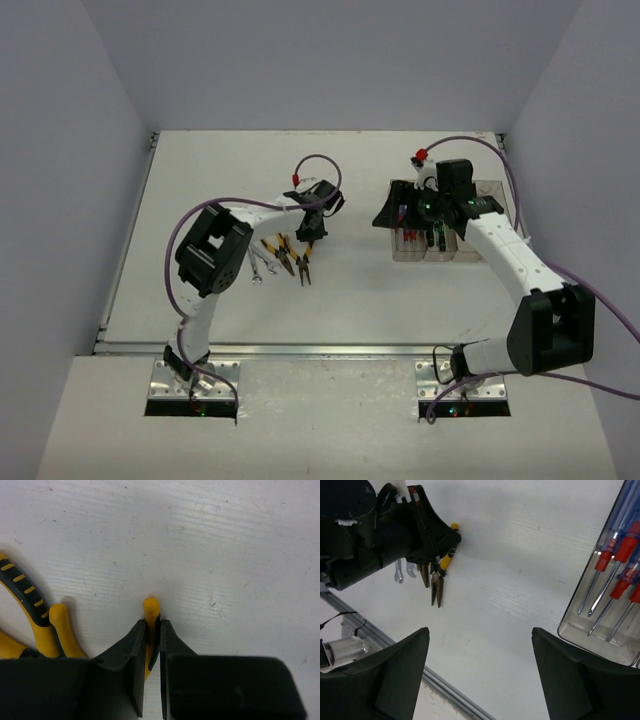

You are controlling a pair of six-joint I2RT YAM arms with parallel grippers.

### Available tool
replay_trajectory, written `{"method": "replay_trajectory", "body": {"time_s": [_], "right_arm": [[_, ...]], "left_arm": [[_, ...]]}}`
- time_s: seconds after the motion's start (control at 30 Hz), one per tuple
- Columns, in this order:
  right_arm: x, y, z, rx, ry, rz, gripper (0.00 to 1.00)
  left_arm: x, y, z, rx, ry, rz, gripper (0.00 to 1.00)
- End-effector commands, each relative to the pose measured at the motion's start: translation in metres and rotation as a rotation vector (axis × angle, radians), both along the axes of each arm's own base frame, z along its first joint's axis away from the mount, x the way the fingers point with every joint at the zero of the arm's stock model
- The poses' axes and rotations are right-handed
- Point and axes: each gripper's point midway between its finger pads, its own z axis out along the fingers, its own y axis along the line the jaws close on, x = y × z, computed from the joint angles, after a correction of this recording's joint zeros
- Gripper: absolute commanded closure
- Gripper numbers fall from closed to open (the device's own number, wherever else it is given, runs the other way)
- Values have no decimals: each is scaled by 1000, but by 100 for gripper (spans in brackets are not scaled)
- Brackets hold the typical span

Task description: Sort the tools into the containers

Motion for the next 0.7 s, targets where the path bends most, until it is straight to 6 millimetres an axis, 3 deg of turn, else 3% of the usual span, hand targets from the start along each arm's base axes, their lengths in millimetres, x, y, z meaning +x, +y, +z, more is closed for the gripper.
{"method": "replay_trajectory", "body": {"time_s": [0.0, 0.07, 0.13, 0.33, 0.5, 0.67], "right_arm": [[-21, 27, 17, 170, -54, 130, 3], [-30, 38, 20, 261, -102, 181, 1], [-47, 43, 7, 313, -74, 196, 1], [-72, 73, -13, 319, -131, 265, 4], [-73, 89, -18, 357, -109, 289, 18], [-54, 98, -19, 234, -157, 290, 23]], "left_arm": [[-8, -7, 1, -84, 5, -19, 100], [-1, -18, 36, -173, -73, -13, 100], [0, -22, 59, -230, -126, 7, 100], [-6, -49, 133, -426, -277, 7, 100], [-25, -80, 177, -568, -325, -56, 100], [-44, -106, 208, -679, -345, -132, 100]]}}
